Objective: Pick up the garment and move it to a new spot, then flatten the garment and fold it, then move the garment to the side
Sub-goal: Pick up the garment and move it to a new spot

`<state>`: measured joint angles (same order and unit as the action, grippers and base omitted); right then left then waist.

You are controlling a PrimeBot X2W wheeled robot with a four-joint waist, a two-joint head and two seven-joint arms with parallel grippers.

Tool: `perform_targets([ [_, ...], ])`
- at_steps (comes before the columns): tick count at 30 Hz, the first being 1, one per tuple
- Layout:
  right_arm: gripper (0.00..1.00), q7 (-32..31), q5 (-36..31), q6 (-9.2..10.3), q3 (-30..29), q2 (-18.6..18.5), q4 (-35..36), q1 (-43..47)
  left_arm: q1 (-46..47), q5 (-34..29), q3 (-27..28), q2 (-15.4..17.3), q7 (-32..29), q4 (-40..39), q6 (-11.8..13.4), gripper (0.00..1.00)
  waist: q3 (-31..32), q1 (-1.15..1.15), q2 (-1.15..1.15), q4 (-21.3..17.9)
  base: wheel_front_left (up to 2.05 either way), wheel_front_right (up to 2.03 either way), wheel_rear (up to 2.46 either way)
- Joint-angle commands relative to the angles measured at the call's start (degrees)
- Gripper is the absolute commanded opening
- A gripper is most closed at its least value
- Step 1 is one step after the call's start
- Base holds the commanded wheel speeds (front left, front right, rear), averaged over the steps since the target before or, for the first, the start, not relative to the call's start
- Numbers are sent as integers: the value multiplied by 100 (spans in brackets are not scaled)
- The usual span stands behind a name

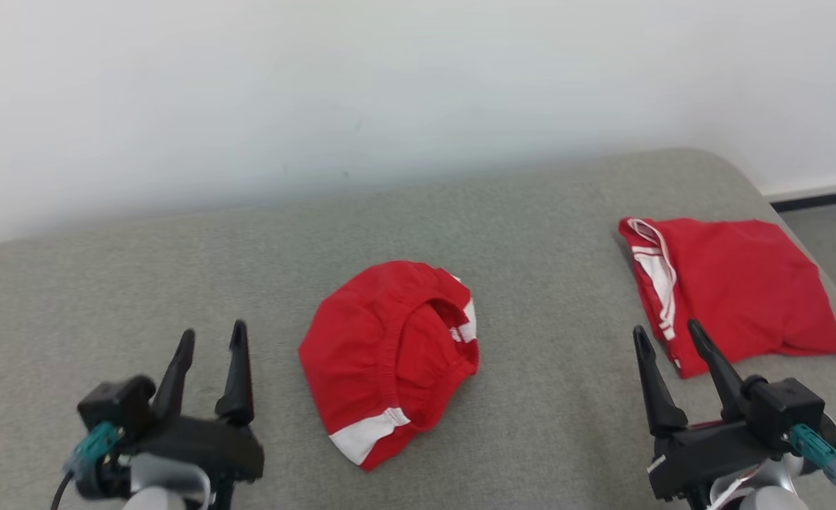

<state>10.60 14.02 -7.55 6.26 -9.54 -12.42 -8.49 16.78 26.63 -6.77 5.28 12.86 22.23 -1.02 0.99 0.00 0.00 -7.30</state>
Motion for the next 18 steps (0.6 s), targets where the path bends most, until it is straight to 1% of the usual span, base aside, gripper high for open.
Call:
perform_targets([
  [1, 100, 31, 9, 15, -66, -67, -75, 116, -208, -127, 27, 86, 90, -60, 39, 100, 233, 0, 0, 286, 0, 0, 0],
  [7, 100, 73, 51, 15, -227, -78, -295, 298, -828, -357, 192, 327, 210, -328, 134, 100, 367, 0, 0, 388, 0, 0, 0],
  [11, 100, 42, 53, 15, -226, -104, -354, 391, -1211, -507, 343, 440, 234, -572, 196, 100, 435, 0, 0, 433, 0, 0, 0],
  [14, 100, 58, 65, 15, -221, -115, -363, 414, -1445, -605, 523, 452, 232, -824, 213, 100, 469, 0, 0, 481, 0, 0, 0],
  [18, 100, 88, 73, 15, -208, -30, -338, 496, -1748, -734, 693, 385, 225, -1084, 171, 100, 499, 0, 0, 557, 0, 0, 0],
])
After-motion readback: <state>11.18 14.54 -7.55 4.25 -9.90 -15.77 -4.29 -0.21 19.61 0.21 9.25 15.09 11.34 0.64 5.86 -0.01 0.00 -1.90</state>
